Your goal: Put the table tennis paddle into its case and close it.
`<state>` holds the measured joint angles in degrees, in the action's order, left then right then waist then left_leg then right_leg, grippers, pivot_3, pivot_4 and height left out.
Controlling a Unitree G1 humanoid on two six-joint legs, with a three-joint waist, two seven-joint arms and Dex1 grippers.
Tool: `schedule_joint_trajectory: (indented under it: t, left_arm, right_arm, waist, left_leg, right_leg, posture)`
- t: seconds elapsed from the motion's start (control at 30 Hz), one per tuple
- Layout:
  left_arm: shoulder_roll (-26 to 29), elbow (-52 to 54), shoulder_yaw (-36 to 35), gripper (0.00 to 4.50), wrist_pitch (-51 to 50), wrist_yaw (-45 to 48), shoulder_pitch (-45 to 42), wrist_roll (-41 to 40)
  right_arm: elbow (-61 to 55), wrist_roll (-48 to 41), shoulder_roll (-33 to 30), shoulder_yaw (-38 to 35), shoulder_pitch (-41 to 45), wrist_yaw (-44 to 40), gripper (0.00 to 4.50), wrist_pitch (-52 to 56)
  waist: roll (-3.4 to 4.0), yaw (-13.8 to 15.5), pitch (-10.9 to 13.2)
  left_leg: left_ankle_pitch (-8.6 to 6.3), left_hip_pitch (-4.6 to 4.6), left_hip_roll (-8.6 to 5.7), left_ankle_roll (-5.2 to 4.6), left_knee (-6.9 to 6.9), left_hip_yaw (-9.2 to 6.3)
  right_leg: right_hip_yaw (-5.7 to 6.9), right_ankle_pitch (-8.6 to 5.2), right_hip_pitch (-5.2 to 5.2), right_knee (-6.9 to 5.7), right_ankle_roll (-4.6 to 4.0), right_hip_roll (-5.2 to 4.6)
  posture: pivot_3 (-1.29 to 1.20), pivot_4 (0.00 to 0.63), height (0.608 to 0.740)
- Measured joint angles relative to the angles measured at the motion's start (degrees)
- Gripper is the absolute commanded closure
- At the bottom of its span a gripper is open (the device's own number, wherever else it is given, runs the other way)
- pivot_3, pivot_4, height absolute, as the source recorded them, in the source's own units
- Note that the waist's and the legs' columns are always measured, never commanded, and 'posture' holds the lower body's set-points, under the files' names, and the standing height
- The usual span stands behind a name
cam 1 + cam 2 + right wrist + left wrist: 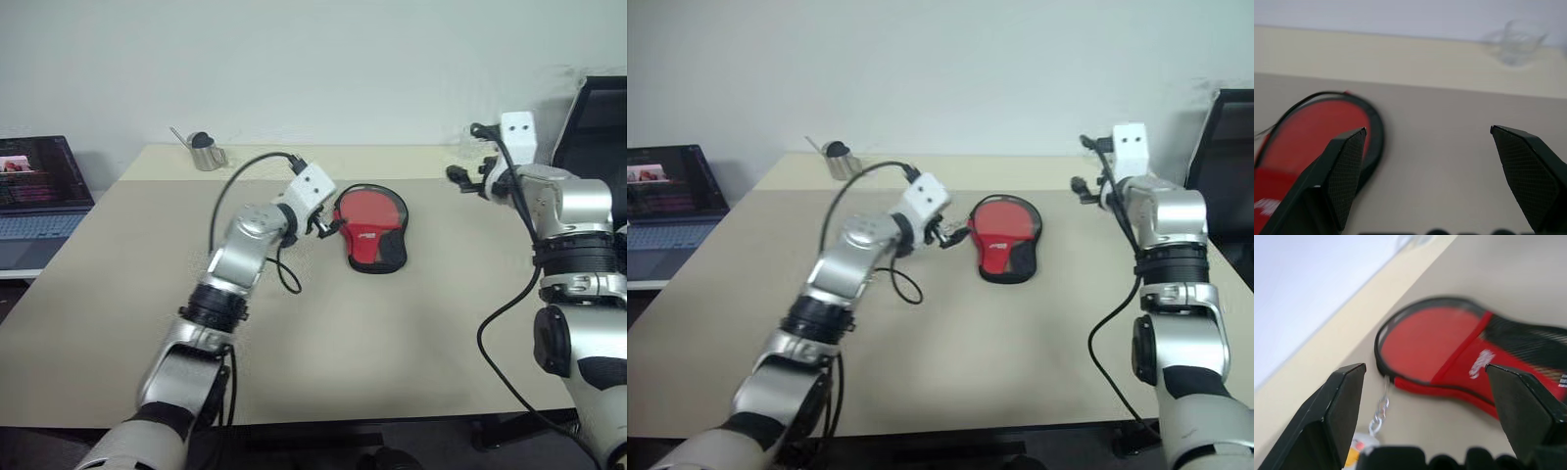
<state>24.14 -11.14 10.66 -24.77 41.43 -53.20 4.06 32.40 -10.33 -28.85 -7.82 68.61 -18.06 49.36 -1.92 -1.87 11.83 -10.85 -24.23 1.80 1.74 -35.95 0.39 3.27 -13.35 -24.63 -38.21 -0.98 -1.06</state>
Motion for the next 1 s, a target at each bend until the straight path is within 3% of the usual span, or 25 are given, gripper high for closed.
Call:
schedule_joint_trajectory:
  t: [0.27, 0.63, 0.73, 1.0]
  left_arm:
    - [12.4, 19.0, -8.9, 0.21, -5.1, 13.3, 12.6, -14.6]
    - [25.8, 34.1, -28.4, 0.21, -20.8, 18.2, 26.1, -36.1]
    - [29.9, 36.6, -31.6, 0.21, -23.1, 19.1, 32.4, -38.6]
    - [32.2, 40.5, -34.7, 0.21, -25.2, 17.2, 38.1, -42.7]
  right_arm:
    - [4.6, -3.0, 6.8, -0.2, -5.0, -2.3, 0.05, 5.5]
    - [11.6, -3.2, 9.1, -0.3, -5.0, -2.9, 0.05, 3.2]
    - [14.3, -3.9, 9.7, -1.5, -4.9, -2.9, 0.05, 2.6]
    - [21.0, -4.2, 11.4, -2.3, -4.2, -2.6, 0.05, -1.5]
  waist:
    - [0.00, 0.2, 0.0]
    - [0.01, 0.1, 0.0]
    - [0.01, 0.0, 0.0]
    - [0.00, 0.2, 0.0]
  left_leg:
    - [0.00, -0.03, -0.01, 0.00, -0.04, -0.01]
    - [0.00, 0.03, 0.01, 0.00, -0.06, -0.02]
    - [0.00, 0.18, 0.01, 0.00, -0.02, 0.00]
    - [0.00, 0.32, -0.01, 0.00, -0.07, -0.04]
  right_leg:
    - [-0.03, 0.00, 0.00, 0.01, 0.00, -0.02]
    - [-0.02, 0.00, 0.05, 0.05, 0.02, 0.04]
    - [-0.04, -0.01, 0.17, 0.08, 0.01, 0.05]
    - [-0.03, -0.01, 0.36, 0.11, 0.01, 0.05]
  posture:
    - [0.00, 0.150, 0.740]
    - [0.00, 0.150, 0.740]
    - [0.00, 0.150, 0.740]
    - [0.00, 0.150, 0.740]
